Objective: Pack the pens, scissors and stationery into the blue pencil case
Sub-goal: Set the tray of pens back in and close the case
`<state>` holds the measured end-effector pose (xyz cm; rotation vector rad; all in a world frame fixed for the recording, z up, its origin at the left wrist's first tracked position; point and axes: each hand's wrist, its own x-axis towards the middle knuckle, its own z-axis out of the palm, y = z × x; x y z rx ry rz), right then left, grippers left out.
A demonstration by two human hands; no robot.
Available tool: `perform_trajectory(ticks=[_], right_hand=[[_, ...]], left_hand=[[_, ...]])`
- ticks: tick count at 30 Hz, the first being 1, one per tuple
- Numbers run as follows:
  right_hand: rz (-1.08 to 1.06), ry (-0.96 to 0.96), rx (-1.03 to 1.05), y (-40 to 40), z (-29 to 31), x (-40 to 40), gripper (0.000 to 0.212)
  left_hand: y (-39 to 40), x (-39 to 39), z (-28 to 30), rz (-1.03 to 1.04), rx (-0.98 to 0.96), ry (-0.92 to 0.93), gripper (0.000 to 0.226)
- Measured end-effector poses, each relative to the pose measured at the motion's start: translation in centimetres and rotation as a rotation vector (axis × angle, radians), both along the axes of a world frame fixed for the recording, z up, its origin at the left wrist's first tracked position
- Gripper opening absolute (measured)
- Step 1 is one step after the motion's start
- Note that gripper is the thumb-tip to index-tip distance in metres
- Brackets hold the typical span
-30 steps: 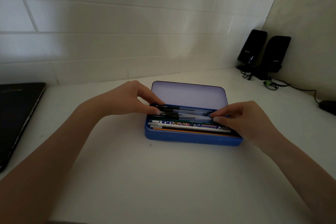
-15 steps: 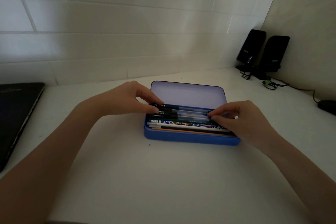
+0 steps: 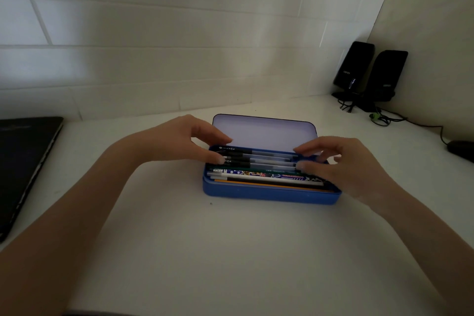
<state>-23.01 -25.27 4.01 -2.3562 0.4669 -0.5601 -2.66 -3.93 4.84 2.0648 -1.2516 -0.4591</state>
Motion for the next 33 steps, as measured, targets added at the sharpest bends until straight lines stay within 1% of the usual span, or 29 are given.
perform_trajectory(ticks=[3,6,8,11,13,14,16,19,23,25,28,30,33], right_hand=[[0.031,0.022,-0.044,0.2,-0.8,0.5,0.019],[0.044,0.014,-0.072,0.1,-1.1,0.7,0.022],[0.067,0.05,-0.081,-0.3,-0.6,0.3,0.032],[0.058,0.15,-0.071,-1.3,-0.2,-0.4,0.055],[0.041,0.189,-0.068,-1.5,-0.5,-0.3,0.067],[0.039,0.181,-0.074,-1.5,-0.8,-0.1,0.07],[0.045,0.15,-0.085,-1.3,-1.2,0.3,0.071],[0.058,0.161,-0.113,-1.0,-1.1,0.4,0.069],[0.011,0.19,-0.076,-1.8,-0.6,-0.2,0.055],[-0.038,0.197,-0.067,-2.6,-0.5,-0.4,0.051],[-0.075,0.262,-0.084,-2.9,-0.8,-0.5,0.058],[-0.076,0.3,-0.102,-2.7,-1.3,-0.4,0.062],[-0.061,0.318,-0.115,-2.4,-1.4,-0.4,0.059]], left_hand=[[-0.1,-0.1,0.0,-0.017,0.056,-0.02,0.047],[0.0,-0.1,0.1,-0.035,0.065,-0.019,0.05],[0.1,-0.1,0.2,-0.047,0.079,-0.003,0.057],[0.0,-0.4,0.2,-0.059,0.114,0.003,0.065],[-0.2,-0.6,0.0,-0.08,0.122,-0.002,0.062],[-0.3,-0.7,0.0,-0.09,0.125,-0.008,0.06],[-0.4,-0.8,0.0,-0.098,0.135,-0.01,0.058],[-0.3,-0.8,0.1,-0.109,0.155,-0.005,0.061],[-0.1,-0.6,0.0,-0.12,0.166,0.004,0.064],[-0.1,-0.5,-0.1,-0.124,0.17,0.004,0.065],[-0.1,-0.2,-0.4,-0.132,0.167,0.037,0.052],[-0.1,0.1,-0.5,-0.132,0.168,0.014,0.041],[-0.1,0.1,-0.5,-0.135,0.177,-0.016,0.032]])
